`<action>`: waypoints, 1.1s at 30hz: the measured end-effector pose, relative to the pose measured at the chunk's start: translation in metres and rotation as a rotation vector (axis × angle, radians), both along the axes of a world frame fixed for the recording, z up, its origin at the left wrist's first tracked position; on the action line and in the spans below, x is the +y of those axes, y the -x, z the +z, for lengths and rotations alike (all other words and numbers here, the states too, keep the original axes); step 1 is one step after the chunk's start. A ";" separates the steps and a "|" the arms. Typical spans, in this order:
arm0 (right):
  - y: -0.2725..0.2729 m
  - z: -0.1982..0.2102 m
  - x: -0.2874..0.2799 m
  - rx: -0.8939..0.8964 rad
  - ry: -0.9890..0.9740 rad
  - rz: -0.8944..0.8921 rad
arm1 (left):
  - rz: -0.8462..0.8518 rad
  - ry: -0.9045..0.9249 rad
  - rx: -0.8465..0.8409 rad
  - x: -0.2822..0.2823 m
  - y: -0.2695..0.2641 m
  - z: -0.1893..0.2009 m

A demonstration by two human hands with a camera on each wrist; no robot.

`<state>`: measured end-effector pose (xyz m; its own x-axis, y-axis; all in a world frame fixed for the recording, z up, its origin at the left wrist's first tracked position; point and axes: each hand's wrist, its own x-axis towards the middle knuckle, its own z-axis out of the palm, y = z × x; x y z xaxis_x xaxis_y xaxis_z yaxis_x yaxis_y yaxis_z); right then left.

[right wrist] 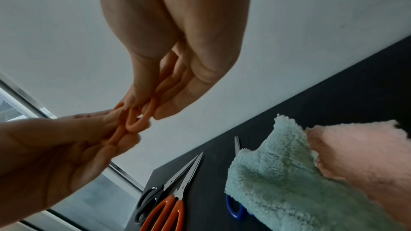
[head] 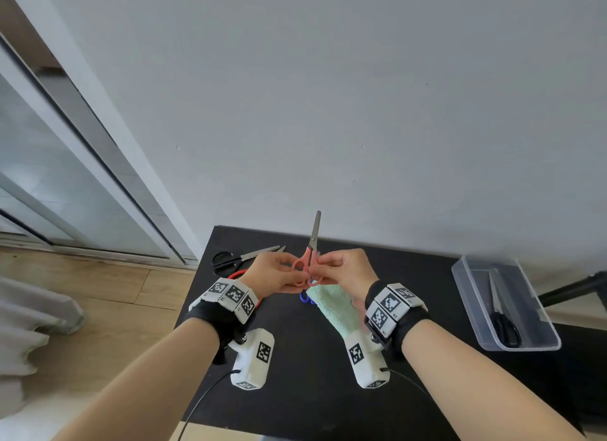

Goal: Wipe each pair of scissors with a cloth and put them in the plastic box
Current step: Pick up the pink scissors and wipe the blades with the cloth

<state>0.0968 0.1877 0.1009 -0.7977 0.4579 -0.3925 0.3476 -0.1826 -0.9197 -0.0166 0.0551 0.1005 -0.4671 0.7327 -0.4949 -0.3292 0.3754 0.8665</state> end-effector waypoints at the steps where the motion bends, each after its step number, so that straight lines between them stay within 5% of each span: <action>1: -0.003 0.003 0.002 0.010 -0.002 0.008 | -0.018 0.009 0.022 0.001 -0.001 0.002; 16: -0.022 0.005 0.037 -0.065 -0.160 0.188 | -0.076 0.089 0.069 0.005 -0.009 0.007; 33: -0.025 0.010 0.066 -0.023 -0.293 0.197 | 0.247 -0.050 -0.104 0.023 0.002 0.006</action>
<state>0.1216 0.2536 0.1111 -0.8746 0.3915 -0.2859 0.3709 0.1606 -0.9147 -0.0190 0.0776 0.1062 -0.5828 0.6280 -0.5157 -0.4939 0.2302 0.8385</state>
